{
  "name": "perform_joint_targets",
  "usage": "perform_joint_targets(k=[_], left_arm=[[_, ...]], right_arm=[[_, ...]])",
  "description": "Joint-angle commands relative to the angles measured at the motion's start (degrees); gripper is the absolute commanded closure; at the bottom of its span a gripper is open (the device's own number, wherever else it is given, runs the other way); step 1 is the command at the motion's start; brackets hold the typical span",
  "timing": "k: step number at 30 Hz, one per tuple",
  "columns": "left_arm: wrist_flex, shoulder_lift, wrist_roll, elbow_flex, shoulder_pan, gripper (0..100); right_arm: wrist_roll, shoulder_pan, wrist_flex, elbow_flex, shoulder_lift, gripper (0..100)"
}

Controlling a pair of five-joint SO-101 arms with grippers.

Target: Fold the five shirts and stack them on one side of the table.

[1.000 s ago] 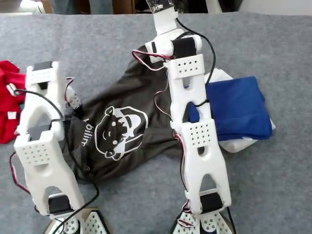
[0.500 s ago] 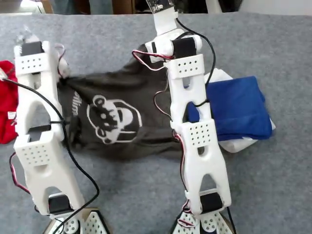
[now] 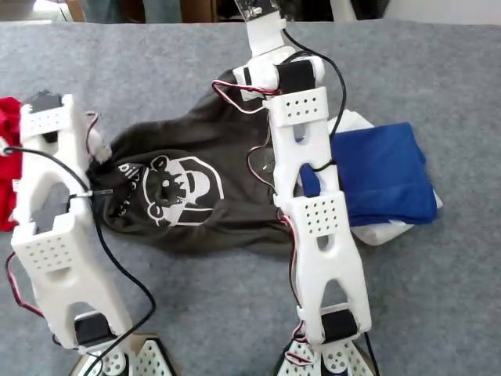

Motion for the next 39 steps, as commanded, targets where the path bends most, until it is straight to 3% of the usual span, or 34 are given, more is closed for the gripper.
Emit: perform_joint_targets(k=[1, 6, 9, 13, 16, 20, 23, 31, 35, 39], left_arm=[[7.12, -4.57, -2.29, -4.35, -1.71, 68], [16.26, -8.0, -2.2, -15.87, -2.07, 68], [16.7, -8.79, -1.58, -20.53, -1.71, 69], [13.63, -6.51, 8.0, -22.64, -0.84, 69], [16.97, -6.33, 13.01, -24.48, 4.97, 70], [17.14, -5.89, 13.45, -23.16, 12.09, 81], [15.65, -2.9, 11.52, -18.77, 13.14, 90], [7.12, 4.48, 3.6, -1.01, 13.49, 96], [4.48, 0.0, -1.23, 10.07, 13.76, 97], [-3.08, -10.29, -5.63, 25.63, 13.76, 97]], right_arm=[[0.0, -0.62, -0.97, -2.07, -0.4, 98.1], [0.0, -0.62, -0.79, -2.07, -0.4, 98.1], [0.0, -0.7, -0.79, -2.07, -0.4, 98.1], [0.0, -0.7, -0.79, -2.07, -0.4, 98.1], [0.0, -0.7, -0.88, -2.07, -0.4, 98.1], [0.0, 0.09, -1.14, -2.24, -0.4, 98.1], [0.0, 1.23, -1.23, -2.33, -0.75, 98.1], [0.0, 1.41, -1.23, -2.42, -0.84, 98.1], [0.0, 1.76, -1.23, -2.42, -0.92, 98.1], [0.0, 1.76, -1.23, -2.42, -0.92, 98.1]])
